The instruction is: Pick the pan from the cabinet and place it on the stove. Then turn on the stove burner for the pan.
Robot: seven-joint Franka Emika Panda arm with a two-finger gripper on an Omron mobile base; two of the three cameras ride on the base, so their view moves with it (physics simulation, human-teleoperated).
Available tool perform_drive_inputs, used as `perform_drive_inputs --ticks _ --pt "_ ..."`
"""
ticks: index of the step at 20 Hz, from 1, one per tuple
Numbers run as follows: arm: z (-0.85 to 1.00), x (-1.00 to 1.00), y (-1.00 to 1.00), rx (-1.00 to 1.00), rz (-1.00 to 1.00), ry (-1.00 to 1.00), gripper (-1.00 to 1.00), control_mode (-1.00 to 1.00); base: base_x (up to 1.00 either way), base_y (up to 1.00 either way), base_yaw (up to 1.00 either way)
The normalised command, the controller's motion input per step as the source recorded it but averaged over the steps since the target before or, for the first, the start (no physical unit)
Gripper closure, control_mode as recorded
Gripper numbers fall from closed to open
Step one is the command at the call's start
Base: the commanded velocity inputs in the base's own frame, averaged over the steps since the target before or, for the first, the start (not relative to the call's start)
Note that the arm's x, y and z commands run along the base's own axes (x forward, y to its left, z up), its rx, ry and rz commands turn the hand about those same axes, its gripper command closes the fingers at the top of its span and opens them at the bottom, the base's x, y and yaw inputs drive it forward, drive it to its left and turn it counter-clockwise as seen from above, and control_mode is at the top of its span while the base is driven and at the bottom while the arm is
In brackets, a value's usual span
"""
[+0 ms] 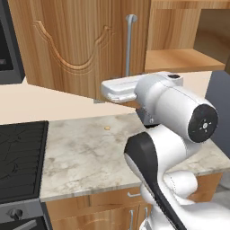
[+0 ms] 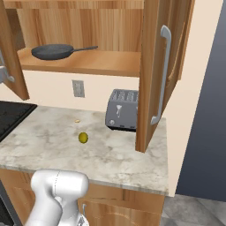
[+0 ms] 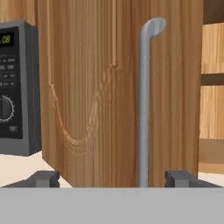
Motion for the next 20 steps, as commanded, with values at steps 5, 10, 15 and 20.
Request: perform_drive_inputs --ticks 5,10,15,20 --pt "0.13 -0.78 -0.21 0.17 0.0 0.0 -1.0 -1.0 0.0 0.0 0.0" --pt "0.2 -0.33 -0.66 0.17 0.04 0.05 -1.0 -1.0 0.0 0.0 0.0" --pt "0.15 -0.06 -0.82 0.13 0.07 0.1 -1.0 -1.0 0.0 0.0 0.0" --pt "0.0 0.0 -0.86 0.14 0.11 0.14 -1.0 -1.0 0.0 0.0 0.0"
